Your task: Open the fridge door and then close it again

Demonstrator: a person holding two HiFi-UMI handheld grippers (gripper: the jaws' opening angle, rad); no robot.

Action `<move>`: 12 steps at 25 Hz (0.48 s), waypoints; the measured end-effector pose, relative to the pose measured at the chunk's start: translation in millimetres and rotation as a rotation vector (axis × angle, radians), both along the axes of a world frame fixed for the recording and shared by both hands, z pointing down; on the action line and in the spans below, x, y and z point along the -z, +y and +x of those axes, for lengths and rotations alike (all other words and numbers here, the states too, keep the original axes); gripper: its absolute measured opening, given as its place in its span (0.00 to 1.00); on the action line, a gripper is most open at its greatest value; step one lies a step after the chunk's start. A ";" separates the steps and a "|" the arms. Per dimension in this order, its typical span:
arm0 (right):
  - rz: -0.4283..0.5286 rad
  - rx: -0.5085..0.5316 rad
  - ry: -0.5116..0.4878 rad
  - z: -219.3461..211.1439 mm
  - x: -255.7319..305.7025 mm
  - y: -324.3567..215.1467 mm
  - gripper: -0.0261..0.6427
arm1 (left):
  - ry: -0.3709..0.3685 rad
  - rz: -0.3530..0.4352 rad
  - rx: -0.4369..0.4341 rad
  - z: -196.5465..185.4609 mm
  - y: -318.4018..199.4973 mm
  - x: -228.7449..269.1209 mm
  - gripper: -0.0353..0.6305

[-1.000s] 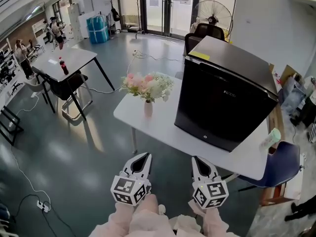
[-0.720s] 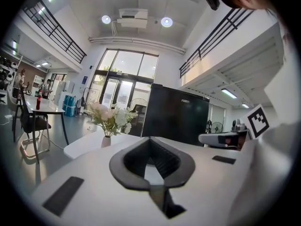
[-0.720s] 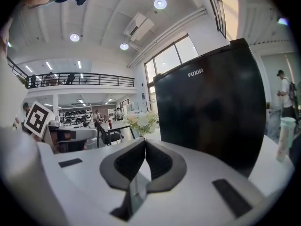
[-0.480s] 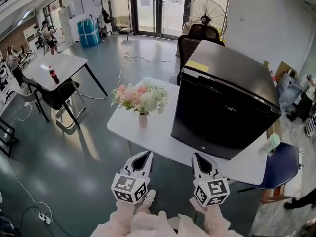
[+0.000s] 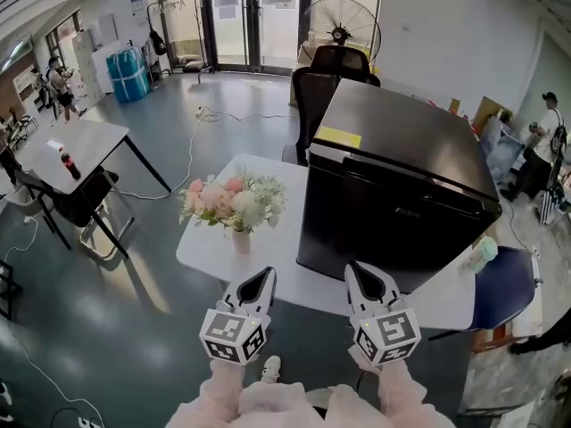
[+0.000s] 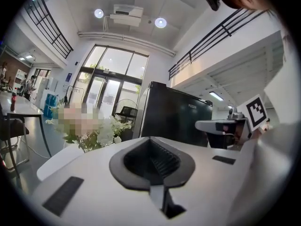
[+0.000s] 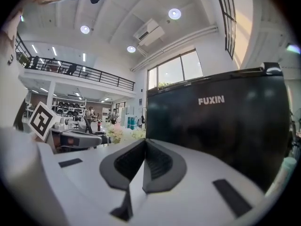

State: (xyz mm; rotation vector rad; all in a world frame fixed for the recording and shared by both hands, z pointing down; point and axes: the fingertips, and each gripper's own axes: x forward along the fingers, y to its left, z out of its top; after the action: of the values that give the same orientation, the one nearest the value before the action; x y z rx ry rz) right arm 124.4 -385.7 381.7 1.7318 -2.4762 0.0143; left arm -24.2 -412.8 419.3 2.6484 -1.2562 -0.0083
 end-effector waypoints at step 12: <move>0.123 0.003 0.202 -1.6 65.2 -37.4 0.06 | 0.014 0.048 -0.109 11.7 -50.9 28.6 0.07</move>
State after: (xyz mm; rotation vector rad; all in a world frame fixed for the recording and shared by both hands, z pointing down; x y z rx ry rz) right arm 122.8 -423.1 316.5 1.6815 -2.3774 -0.3045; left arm -12.4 -463.7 390.8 2.7490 -1.1201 -0.0406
